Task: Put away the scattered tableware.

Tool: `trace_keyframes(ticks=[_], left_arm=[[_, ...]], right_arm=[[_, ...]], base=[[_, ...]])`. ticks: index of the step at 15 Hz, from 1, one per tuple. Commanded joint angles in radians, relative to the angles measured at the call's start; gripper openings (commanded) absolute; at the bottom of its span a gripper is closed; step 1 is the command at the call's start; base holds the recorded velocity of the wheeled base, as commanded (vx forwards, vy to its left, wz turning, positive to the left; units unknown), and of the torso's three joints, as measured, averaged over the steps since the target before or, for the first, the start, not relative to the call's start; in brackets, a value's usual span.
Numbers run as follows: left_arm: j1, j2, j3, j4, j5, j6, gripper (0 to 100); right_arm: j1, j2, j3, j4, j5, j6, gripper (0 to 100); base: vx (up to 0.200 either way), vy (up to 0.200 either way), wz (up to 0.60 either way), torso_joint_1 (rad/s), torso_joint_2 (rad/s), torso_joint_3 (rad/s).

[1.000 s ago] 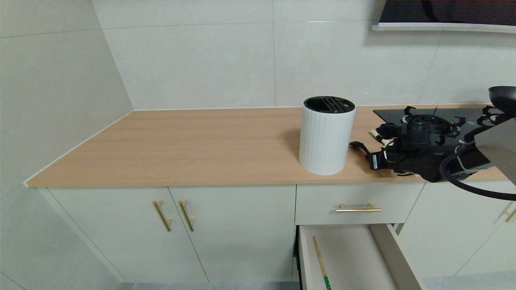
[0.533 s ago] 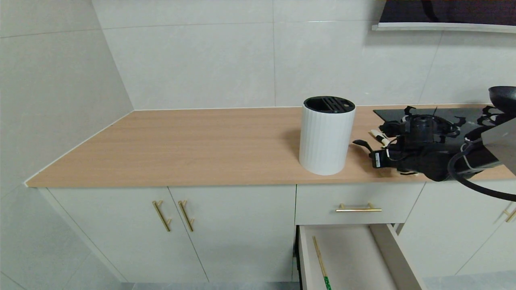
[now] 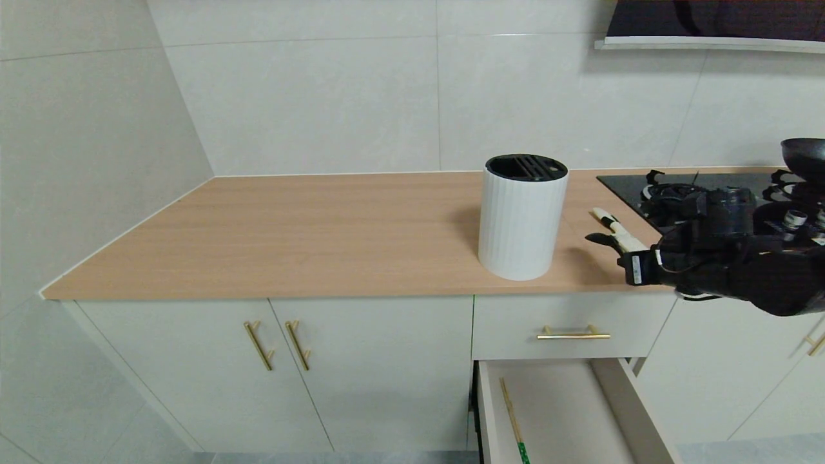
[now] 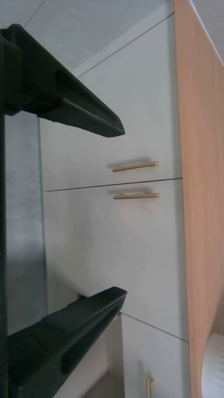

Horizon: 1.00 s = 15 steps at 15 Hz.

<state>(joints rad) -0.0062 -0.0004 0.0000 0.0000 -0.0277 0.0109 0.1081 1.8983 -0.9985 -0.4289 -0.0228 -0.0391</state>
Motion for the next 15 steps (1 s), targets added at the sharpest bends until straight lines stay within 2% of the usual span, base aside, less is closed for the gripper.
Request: trace_keyframes(ticks=[1, 3, 7, 8, 15], left_arm=[[0.0, 0.0, 0.0, 0.0, 0.0, 0.0, 100], [0.0, 0.0, 0.0, 0.0, 0.0, 0.0, 100], [0.0, 0.0, -0.002, 0.0, 0.0, 0.0, 100], [0.0, 0.0, -0.002, 0.0, 0.0, 0.0, 100], [0.0, 0.0, 0.0, 0.0, 0.0, 0.0, 100]], right_arm=[[0.042, -0.205, 0.172, 0.01, -0.02, 0.001, 0], [0.079, -0.275, 0.225, 0.082, -0.075, 0.013, 0], [0.17, -0.324, 0.202, 0.332, -0.152, 0.239, 0], [0.188, -0.323, 0.196, 0.361, -0.18, 0.255, 0], [0.223, -0.311, 0.21, 0.36, -0.201, 0.262, 0]], base=[[0.0, 0.0, 0.0, 0.0, 0.0, 0.0], [0.0, 0.0, 0.0, 0.0, 0.0, 0.0], [0.0, 0.0, 0.0, 0.0, 0.0, 0.0], [0.0, 0.0, 0.0, 0.0, 0.0, 0.0], [0.0, 0.0, 0.0, 0.0, 0.0, 0.0]])
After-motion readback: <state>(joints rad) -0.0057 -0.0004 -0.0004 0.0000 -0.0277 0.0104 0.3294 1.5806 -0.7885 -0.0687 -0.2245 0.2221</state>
